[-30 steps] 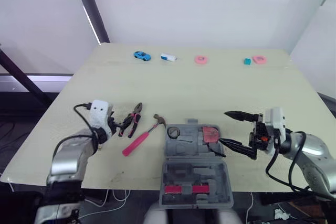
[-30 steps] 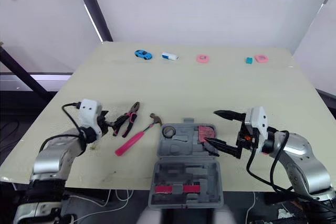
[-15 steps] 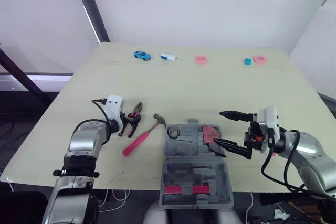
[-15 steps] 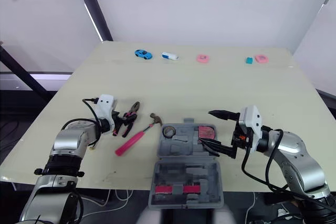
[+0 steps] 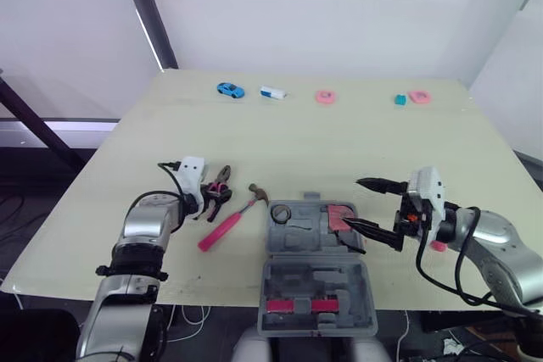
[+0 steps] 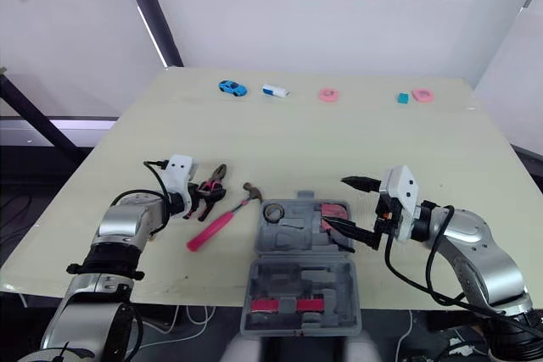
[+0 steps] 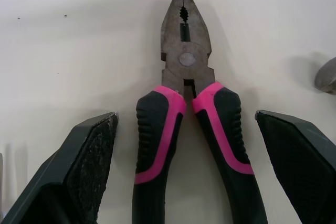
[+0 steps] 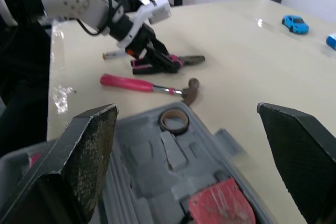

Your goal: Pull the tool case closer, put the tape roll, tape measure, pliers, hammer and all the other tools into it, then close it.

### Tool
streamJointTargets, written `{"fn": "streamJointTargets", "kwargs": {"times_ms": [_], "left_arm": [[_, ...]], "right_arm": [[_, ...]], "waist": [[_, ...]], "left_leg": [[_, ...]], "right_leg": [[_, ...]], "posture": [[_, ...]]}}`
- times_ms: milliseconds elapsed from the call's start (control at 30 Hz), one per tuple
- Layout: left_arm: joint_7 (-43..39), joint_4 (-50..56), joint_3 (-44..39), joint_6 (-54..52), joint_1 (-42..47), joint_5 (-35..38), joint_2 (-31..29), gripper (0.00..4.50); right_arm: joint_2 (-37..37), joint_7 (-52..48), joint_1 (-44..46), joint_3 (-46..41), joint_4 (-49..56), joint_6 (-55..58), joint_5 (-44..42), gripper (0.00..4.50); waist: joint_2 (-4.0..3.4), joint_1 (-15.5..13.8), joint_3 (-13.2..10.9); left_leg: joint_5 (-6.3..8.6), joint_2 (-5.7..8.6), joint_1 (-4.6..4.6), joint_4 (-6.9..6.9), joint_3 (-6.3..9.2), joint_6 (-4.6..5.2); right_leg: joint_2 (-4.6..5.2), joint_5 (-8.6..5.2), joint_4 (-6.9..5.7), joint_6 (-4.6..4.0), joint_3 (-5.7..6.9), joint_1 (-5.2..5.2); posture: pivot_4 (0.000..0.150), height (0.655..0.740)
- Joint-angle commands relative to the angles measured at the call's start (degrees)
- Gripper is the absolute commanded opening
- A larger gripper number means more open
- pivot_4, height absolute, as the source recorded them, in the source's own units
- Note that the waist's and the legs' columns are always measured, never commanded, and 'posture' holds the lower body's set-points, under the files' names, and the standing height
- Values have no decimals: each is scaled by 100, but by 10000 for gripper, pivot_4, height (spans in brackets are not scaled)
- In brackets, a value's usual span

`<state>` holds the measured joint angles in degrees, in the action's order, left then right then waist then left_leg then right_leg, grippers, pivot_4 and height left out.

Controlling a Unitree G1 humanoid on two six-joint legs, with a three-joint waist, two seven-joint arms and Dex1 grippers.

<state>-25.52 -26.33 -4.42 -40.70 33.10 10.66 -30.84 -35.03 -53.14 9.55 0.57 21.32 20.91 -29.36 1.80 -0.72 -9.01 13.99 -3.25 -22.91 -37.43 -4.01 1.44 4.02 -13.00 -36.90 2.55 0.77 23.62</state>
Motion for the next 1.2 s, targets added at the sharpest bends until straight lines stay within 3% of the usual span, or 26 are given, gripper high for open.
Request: {"fn": "streamJointTargets", "kwargs": {"times_ms": [33,133,233,533,800,1200], "left_arm": [[169,-348,-97,-68,114,-91,29,45000],[105,-397,-1,-88,109,-156,12,37633],[89,-307,-5,-152,88,-146,53,24582],[63,144,-1,-233,-92,-155,134,24268],[-857,1104,614,-128,-141,-365,-553,24266],[-3504,2096,1813,382,726,-316,-1508,24266]], "right_arm": [[-5,35,-1,25,117,-120,108,44792],[-8,47,-44,41,147,-143,169,45000],[-30,24,-75,15,147,-164,203,45000],[-37,28,-85,-12,145,-173,197,45000],[-113,-151,-104,-223,147,15,-231,45000],[-559,-239,704,104,-68,504,130,45000]], "waist": [[0,4,0],[-1,13,1],[-1,8,1],[-1,7,1],[5,8,-3],[22,7,-19]], "left_leg": [[0,0,2,0,0,0],[0,0,4,-1,0,0],[0,0,4,-1,-1,0],[0,1,2,-1,-2,0],[0,0,-4,0,-1,-1],[0,1,-13,-3,1,0]], "right_leg": [[0,0,-1,0,0,-1],[0,0,-3,1,-1,-1],[0,1,-4,1,-2,-1],[1,0,-3,1,-3,-2],[0,0,0,1,-2,2],[0,-1,5,0,0,5]], "posture": [[1500,7395],[1500,7395],[1500,7395],[1500,7395],[1500,7395],[1500,7395]]}}
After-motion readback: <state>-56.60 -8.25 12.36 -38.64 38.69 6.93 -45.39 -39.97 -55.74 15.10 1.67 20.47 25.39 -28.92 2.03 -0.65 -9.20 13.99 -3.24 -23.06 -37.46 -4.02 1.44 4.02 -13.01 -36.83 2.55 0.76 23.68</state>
